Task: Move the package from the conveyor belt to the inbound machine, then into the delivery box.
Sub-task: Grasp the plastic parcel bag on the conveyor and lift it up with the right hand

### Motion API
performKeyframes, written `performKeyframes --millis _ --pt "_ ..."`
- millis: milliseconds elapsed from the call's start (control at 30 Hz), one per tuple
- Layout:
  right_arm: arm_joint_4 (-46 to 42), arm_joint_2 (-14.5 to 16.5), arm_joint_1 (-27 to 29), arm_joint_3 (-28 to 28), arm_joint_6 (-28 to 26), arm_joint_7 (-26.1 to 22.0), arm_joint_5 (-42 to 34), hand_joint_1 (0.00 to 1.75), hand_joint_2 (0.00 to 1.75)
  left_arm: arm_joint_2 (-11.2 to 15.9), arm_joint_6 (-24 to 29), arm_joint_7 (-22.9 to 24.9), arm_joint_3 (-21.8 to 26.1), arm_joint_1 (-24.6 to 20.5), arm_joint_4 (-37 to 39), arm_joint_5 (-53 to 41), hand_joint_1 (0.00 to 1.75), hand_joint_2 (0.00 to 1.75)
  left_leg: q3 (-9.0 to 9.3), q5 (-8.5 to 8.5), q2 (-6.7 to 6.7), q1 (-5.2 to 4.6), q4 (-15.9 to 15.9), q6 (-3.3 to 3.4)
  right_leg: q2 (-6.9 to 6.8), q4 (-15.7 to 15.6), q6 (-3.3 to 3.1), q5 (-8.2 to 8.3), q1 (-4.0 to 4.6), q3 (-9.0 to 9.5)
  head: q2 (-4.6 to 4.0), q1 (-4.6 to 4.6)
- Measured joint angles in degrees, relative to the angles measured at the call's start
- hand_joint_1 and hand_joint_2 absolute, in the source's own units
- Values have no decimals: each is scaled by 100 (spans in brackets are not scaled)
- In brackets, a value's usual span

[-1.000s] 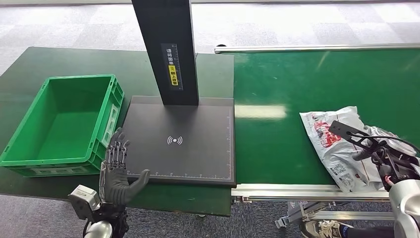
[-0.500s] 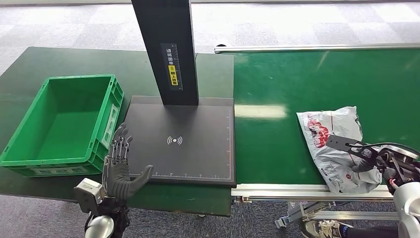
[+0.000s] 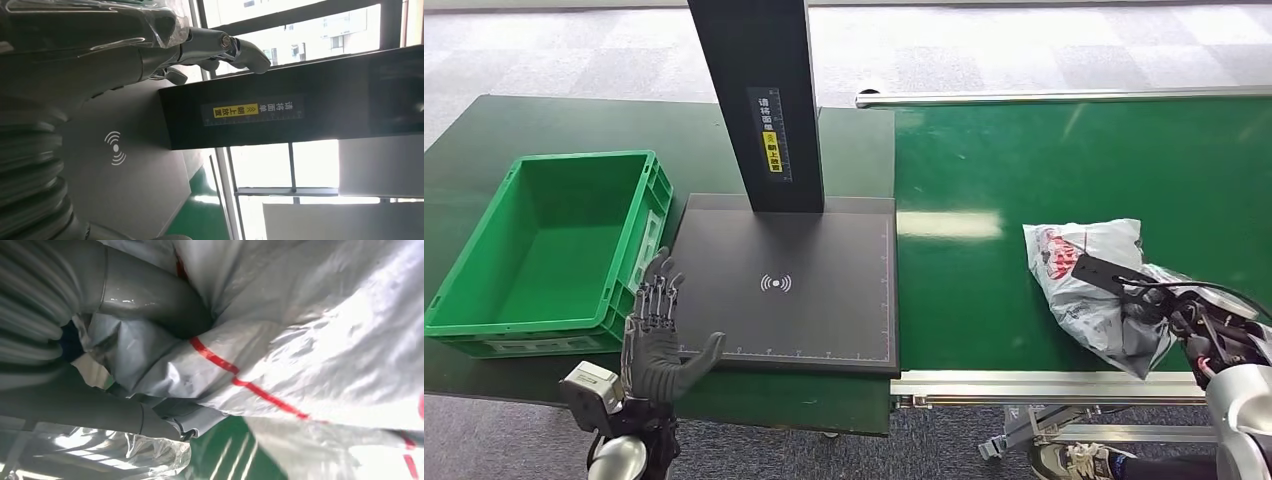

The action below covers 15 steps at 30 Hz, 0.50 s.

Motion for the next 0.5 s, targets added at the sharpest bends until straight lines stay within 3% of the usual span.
performKeyframes --millis 133,333,400,500 --pt "-146 172 -25 -98 -699 -218 -238 175 175 -7 5 6 55 112 -161 19 0 175 3 2 -3 1 0 1 -3 0 0 0 0 0 1 0" --pt "-227 311 -35 -180 -902 -314 -301 175 175 -8 12 8 93 174 -252 45 0 175 -3 6 -14 -1 0 6 -11 0 1 -1 0 -1 1 1" --pt "-298 350 -18 -229 -1353 -526 -387 175 175 -12 50 -14 105 202 -283 73 0 175 -4 5 -13 -3 0 6 -10 0 1 0 -1 -2 1 1" --pt "-671 467 102 -417 -2571 -1262 -745 175 175 -37 177 -107 117 223 -314 149 0 175 -6 5 -15 -2 0 6 -10 0 1 0 -1 -5 1 1"
